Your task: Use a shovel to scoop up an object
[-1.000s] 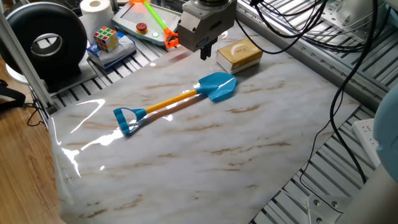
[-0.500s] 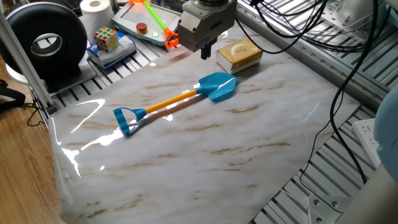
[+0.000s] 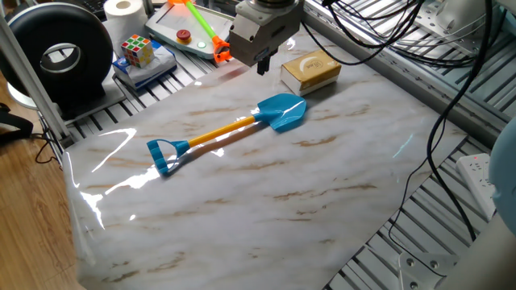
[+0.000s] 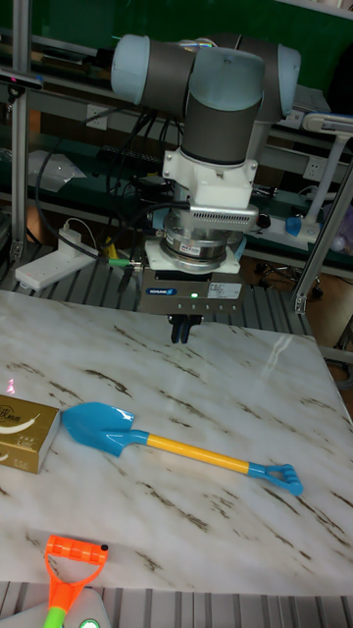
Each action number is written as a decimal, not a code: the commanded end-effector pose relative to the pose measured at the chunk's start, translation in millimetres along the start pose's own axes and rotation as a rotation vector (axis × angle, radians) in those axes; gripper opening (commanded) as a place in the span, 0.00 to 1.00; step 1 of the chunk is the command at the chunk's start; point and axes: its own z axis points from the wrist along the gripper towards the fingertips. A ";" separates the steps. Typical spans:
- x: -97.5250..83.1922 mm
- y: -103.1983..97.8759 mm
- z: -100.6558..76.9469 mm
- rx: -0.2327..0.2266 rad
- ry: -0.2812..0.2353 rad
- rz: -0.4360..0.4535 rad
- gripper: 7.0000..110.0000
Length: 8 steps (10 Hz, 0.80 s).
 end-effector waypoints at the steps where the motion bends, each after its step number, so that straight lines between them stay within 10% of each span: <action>1: -21.6 0.8 21.9 0.006 -0.026 -0.160 0.00; 6: -17.0 22.0 81.0 -0.093 0.062 -0.610 0.00; 8: -36.9 42.4 90.6 -0.073 -0.029 -0.790 0.00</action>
